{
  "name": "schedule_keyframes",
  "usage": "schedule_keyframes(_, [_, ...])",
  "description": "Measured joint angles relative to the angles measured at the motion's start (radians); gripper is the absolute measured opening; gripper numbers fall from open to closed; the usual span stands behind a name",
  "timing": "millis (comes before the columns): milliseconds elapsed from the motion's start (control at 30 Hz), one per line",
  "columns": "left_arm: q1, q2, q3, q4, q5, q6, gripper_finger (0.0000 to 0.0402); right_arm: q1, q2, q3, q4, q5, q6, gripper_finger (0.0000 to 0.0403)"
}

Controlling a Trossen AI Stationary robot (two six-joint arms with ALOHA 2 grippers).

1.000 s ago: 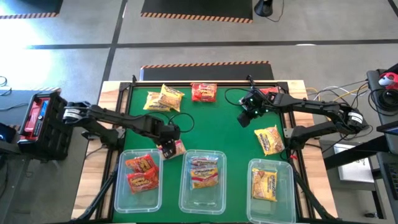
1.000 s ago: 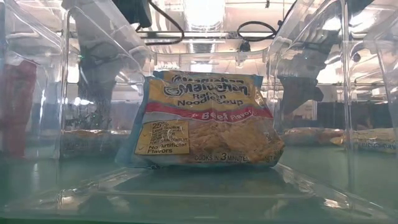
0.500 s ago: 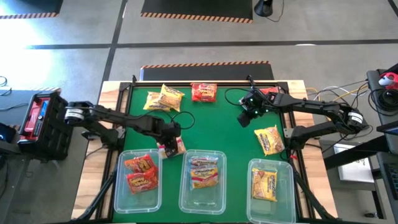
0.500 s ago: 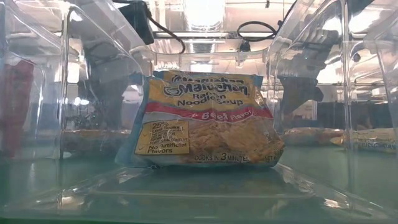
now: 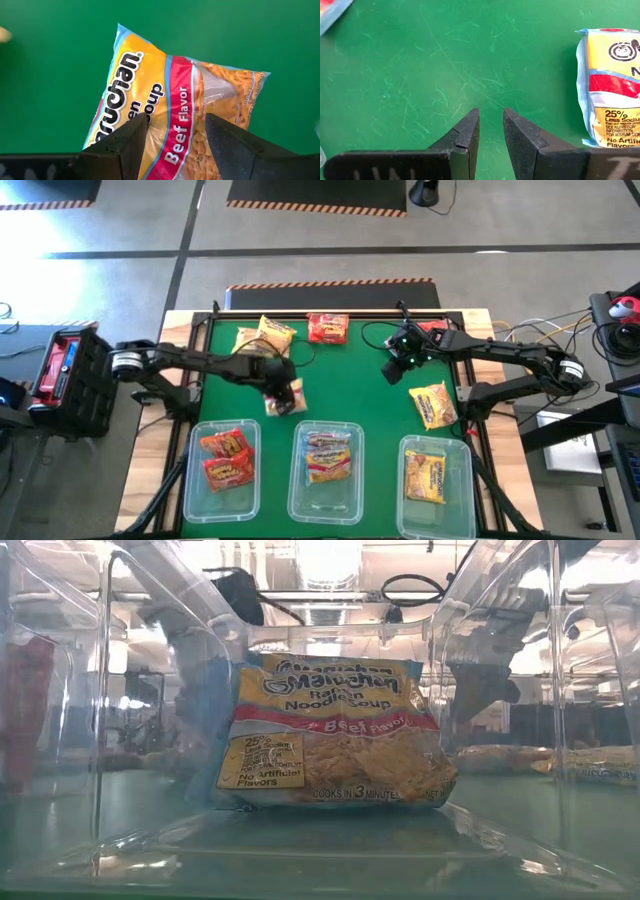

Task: Sort Maruchan noodles
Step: Put the blue noodle pack into the middle transparent bin

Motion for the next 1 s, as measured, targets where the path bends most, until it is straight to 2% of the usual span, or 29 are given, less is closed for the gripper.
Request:
schedule_keyframes(200, [0.091, 0.015, -0.003, 0.118, -0.008, -0.005, 0.0187, 0.000, 0.000, 0.000, 0.000, 0.000, 0.000, 0.0077])
schedule_keyframes(367, [0.092, -0.044, 0.026, 0.098, -0.004, -0.028, 0.0188, 0.000, 0.000, 0.000, 0.000, 0.000, 0.000, 0.0077])
schedule_keyframes(667, [0.083, -0.131, 0.016, -0.008, -0.039, -0.283, 0.0188, 0.000, 0.000, 0.000, 0.000, 0.000, 0.000, 0.0077])
schedule_keyframes(767, [0.069, -0.176, 0.003, -0.046, -0.065, -0.317, 0.0188, 0.000, 0.000, 0.000, 0.000, 0.000, 0.000, 0.0077])
schedule_keyframes(867, [0.064, -0.219, -0.031, -0.064, -0.082, -0.333, 0.0188, 0.000, 0.000, 0.000, 0.000, 0.000, 0.000, 0.0077])
schedule_keyframes(1000, [0.064, -0.289, -0.105, -0.021, -0.083, -0.443, 0.0188, 0.000, 0.000, 0.000, 0.000, 0.000, 0.000, 0.0077])
